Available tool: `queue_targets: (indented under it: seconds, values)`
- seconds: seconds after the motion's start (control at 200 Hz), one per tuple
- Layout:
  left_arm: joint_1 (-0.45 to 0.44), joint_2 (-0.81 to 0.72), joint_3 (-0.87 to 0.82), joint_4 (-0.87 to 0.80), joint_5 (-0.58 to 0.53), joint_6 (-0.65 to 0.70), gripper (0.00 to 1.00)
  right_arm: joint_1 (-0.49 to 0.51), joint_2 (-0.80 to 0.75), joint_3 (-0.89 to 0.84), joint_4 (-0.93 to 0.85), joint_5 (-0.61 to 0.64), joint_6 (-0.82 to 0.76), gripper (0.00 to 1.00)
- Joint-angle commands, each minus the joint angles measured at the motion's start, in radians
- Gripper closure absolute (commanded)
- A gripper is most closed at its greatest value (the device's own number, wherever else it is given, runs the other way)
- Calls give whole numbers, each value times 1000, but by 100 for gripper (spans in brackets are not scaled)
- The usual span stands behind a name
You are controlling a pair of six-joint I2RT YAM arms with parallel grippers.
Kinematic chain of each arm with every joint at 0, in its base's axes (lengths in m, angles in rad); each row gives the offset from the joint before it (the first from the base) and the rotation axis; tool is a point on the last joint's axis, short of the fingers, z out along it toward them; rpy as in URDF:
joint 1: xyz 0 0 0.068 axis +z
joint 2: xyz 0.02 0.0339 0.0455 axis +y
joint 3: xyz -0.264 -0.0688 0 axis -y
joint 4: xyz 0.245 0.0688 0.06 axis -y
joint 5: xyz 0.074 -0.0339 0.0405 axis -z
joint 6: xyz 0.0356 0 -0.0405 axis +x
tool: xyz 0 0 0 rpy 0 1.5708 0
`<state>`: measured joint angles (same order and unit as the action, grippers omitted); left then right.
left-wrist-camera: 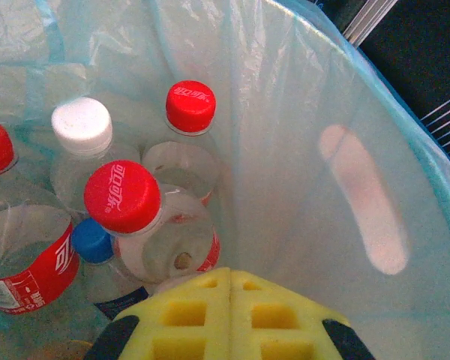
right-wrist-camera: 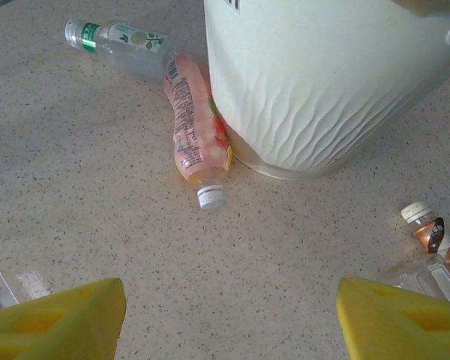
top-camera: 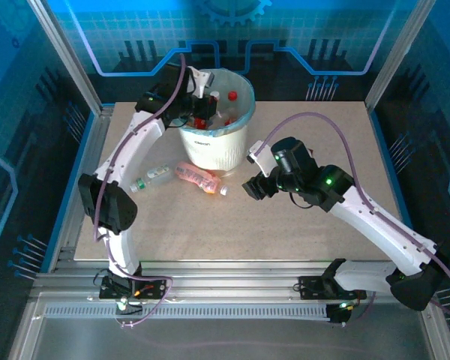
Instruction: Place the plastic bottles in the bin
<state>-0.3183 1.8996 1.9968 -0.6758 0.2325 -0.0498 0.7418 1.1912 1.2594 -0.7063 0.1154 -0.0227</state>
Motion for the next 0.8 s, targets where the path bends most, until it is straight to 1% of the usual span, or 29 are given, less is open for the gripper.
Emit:
queue_targets:
  seconds: [0.0, 0.14, 0.365, 0.515, 0.575, 0.65, 0.725, 0.795]
  values:
    - [-21, 98, -41, -210, -35, 30, 100, -19, 10, -11, 8, -20, 11, 25]
    - [-18, 98, -10, -215, -38, 31, 100, -26, 11, -2, 4, -31, 20, 25]
    - [-18, 65, 209, -220, 6, -10, 100, -31, 8, 23, 4, -37, 33, 25]
    - [-17, 0, 291, -183, -16, -30, 100, -31, -2, 39, -2, -39, 54, 25]
    - [-18, -38, 287, -164, -40, -32, 99, -31, -5, 47, -9, -45, 58, 25]
    - [-16, -108, 252, -136, -72, -33, 90, -29, -9, 60, -22, -51, 65, 25]
    - [-16, -200, 162, -91, -97, -32, 88, -24, -8, 66, -27, -67, 65, 25]
    - [-16, -300, 44, -42, -127, -36, 82, -12, 5, 73, -26, -72, 63, 25]
